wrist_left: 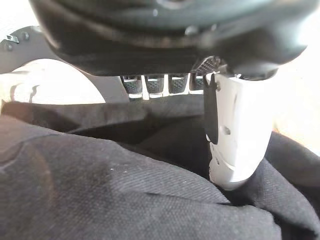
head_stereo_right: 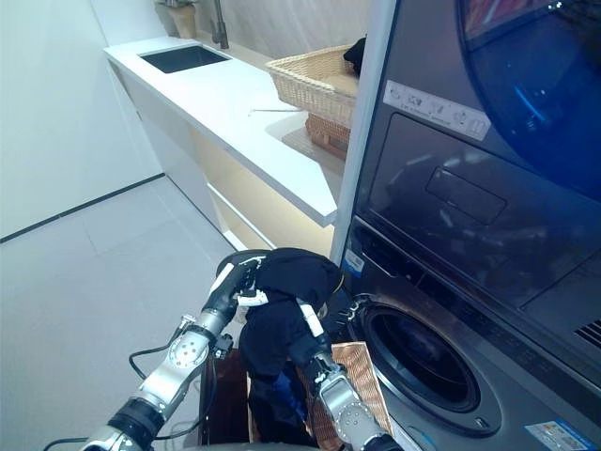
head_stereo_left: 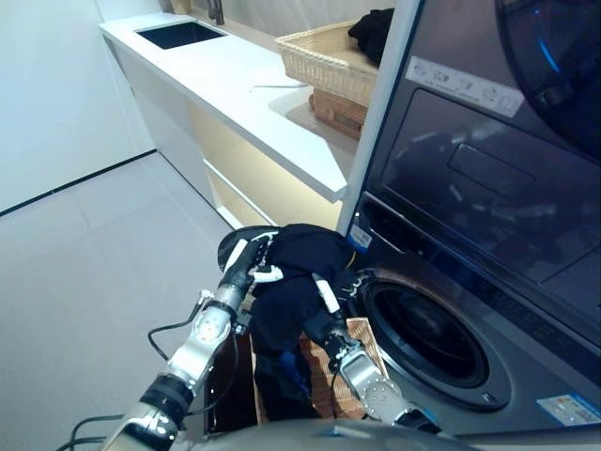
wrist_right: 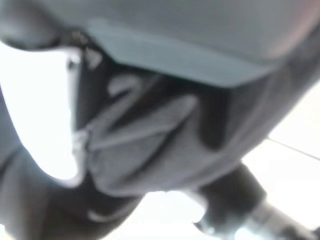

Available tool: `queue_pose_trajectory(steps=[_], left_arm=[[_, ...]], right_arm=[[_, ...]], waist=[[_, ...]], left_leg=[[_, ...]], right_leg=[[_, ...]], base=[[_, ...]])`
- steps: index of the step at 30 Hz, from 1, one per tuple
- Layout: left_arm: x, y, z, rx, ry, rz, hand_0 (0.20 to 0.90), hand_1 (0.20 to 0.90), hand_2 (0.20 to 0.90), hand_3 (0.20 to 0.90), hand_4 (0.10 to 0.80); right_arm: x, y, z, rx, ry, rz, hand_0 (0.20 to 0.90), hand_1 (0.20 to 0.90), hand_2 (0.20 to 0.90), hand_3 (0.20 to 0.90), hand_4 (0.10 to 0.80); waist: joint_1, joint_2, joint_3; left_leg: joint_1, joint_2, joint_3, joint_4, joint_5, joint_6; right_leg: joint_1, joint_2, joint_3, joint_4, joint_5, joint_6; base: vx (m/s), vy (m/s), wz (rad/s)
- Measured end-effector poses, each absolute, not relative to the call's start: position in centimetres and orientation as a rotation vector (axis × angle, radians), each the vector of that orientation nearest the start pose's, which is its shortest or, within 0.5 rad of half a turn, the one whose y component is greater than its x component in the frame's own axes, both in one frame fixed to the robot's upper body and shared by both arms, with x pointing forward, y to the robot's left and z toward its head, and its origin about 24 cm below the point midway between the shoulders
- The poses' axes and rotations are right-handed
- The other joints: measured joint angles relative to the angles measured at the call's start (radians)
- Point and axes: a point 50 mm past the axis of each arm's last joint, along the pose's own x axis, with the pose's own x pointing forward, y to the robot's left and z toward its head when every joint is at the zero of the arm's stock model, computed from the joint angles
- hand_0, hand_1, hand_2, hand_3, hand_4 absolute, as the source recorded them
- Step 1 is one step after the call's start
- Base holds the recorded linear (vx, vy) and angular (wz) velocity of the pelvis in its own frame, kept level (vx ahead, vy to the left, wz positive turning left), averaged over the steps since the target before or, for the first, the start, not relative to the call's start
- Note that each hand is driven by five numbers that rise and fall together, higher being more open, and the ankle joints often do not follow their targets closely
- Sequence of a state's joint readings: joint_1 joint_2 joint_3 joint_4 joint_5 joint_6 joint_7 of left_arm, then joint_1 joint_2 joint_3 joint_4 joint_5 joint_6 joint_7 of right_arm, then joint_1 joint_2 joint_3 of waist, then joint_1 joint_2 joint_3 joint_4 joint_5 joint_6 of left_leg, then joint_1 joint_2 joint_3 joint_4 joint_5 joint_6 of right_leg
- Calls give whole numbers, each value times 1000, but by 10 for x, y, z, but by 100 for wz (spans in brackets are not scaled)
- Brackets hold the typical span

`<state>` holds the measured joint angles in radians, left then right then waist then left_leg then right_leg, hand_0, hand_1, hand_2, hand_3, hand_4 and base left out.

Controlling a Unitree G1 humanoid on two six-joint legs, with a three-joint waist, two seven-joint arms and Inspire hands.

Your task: Pick up the clothes and place them into the washing machine

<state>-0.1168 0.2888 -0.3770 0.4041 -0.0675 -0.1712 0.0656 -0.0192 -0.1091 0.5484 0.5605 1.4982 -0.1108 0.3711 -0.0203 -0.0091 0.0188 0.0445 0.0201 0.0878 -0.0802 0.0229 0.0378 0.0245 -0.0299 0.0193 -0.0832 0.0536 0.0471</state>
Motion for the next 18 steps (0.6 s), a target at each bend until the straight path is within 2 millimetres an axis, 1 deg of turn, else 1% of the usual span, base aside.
queue_pose_trajectory(steps=[11, 15, 17, 18], left_arm=[[252, 144, -20, 285, 178, -255, 900, 900, 900, 900, 800], [246, 148, -25, 267, 201, -238, 900, 900, 900, 900, 800], [242, 152, -28, 259, 217, -225, 900, 900, 900, 900, 800], [241, 155, -29, 258, 226, -215, 900, 900, 900, 900, 800]], right_arm=[[202, -83, -64, 1275, 436, 227, 200, 200, 200, 200, 300], [204, -92, -65, 1282, 404, 185, 200, 200, 200, 200, 300], [205, -99, -65, 1280, 375, 153, 200, 200, 200, 200, 300], [206, -105, -65, 1279, 360, 132, 200, 200, 200, 200, 300]], waist=[[3, 0, 0], [3, 0, 0], [3, 0, 0], [3, 0, 0]], left_leg=[[0, 0, 0, 0, 0, 0], [0, 0, 0, 0, 0, 0], [0, 0, 0, 0, 0, 0], [0, 0, 0, 0, 0, 0]], right_leg=[[0, 0, 0, 0, 0, 0], [0, 0, 0, 0, 0, 0], [0, 0, 0, 0, 0, 0], [0, 0, 0, 0, 0, 0]], base=[[0, 0, 0], [0, 0, 0], [0, 0, 0], [0, 0, 0]])
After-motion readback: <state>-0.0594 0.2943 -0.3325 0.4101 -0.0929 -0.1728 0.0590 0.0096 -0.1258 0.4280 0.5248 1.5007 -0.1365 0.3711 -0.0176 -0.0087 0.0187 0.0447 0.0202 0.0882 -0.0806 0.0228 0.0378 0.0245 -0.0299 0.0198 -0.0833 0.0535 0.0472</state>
